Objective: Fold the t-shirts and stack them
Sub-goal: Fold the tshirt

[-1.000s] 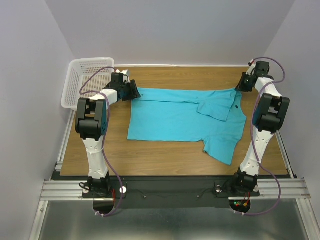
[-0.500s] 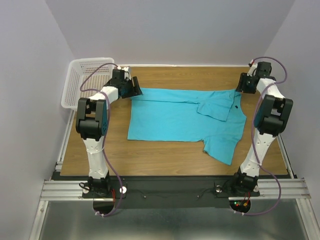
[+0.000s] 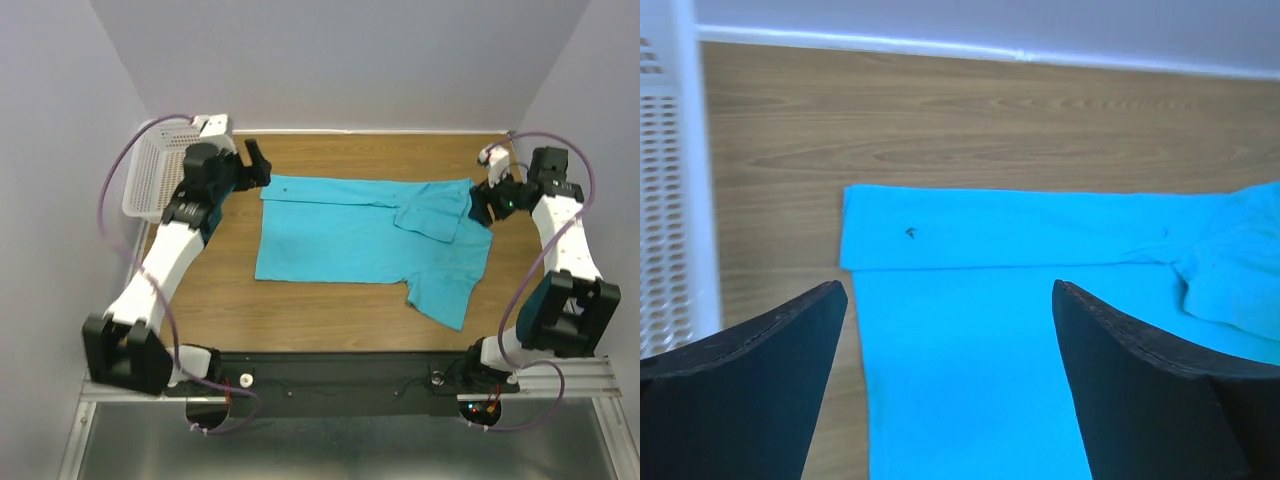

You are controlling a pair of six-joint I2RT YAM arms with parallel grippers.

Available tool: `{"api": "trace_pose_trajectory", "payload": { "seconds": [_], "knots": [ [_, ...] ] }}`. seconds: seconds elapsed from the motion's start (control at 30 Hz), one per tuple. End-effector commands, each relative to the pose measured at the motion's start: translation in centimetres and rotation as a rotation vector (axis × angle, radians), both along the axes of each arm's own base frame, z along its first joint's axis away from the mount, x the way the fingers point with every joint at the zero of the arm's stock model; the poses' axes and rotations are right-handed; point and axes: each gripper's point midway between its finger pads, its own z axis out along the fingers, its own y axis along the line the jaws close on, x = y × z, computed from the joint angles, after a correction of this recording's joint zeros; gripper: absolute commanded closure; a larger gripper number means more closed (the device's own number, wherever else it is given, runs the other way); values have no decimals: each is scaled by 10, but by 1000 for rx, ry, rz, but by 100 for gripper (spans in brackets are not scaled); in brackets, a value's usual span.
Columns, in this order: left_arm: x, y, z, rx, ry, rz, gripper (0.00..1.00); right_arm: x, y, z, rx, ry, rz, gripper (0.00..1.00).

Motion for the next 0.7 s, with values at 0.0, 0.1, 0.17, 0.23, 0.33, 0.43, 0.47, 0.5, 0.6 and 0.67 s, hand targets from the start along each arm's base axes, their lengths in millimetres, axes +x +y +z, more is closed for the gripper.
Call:
{"api": "trace_pose_trajectory", "payload": {
  "seconds": [0.0, 0.1, 0.17, 0.23, 0.33, 0.43, 0.47, 0.5, 0.6, 0.67],
  "knots": [
    [-51, 30, -7, -96, 4, 103, 1, -88, 32, -33, -76, 110, 351, 29],
    [-95, 34, -35, -184, 66, 96, 2, -149, 37, -58, -153, 211, 488, 29],
    [-118, 31, -59, -218, 131, 76, 2, -185, 41, -73, -198, 241, 586, 29],
    [-133, 30, -80, -260, 207, 98, 3, -200, 40, -80, -233, 255, 601, 28],
    [-144, 25, -102, -311, 302, 111, 8, -215, 41, -89, -247, 274, 612, 28],
    [-154, 20, -132, -349, 406, 130, 17, -221, 42, -98, -224, 311, 614, 28],
    [-158, 20, -143, -353, 440, 141, 17, -221, 42, -100, -218, 319, 610, 29],
    [-160, 22, -151, -354, 461, 165, 19, -222, 43, -103, -205, 331, 608, 29],
    [-167, 23, -171, -370, 525, 207, 22, -218, 45, -106, -183, 326, 586, 30],
    [-171, 23, -183, -380, 556, 239, 25, -214, 45, -108, -174, 321, 562, 30]
  ]
}}
